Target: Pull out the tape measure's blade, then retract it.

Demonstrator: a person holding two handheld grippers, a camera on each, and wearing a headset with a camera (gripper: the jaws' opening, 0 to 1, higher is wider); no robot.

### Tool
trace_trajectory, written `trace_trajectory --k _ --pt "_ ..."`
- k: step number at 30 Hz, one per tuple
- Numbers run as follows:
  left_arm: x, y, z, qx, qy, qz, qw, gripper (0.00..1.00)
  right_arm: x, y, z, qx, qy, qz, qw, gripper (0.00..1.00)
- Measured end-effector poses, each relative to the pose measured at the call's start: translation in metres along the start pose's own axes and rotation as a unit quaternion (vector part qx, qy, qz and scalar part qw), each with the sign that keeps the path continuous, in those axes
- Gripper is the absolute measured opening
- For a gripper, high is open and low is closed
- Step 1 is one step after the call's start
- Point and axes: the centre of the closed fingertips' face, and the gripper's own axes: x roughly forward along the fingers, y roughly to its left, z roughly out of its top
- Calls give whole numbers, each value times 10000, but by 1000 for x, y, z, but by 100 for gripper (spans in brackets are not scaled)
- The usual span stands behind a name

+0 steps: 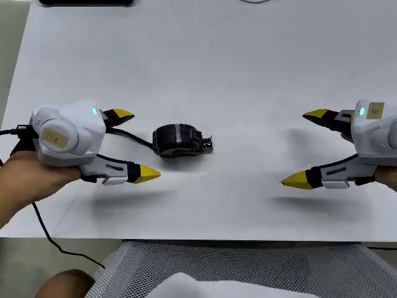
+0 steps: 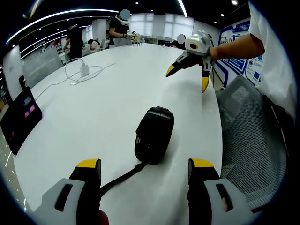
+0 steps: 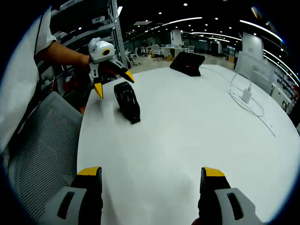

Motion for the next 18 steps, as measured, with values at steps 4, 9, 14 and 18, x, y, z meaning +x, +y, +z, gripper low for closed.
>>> trace_trajectory --k 4,9,14,18 --pt "3 1 1 44 24 -26 10000 70 3 0 0 -6 15 34 10000 84" --pt "6 0 2 126 52 -73 9999 65 5 0 2 -17 6 74 10000 82" --pt "9 -1 3 166 64 -117 9998 62 7 2 3 -17 10 121 9999 81" --pt "11 -1 4 200 65 -121 9997 59 8 1 3 -16 3 133 9999 80"
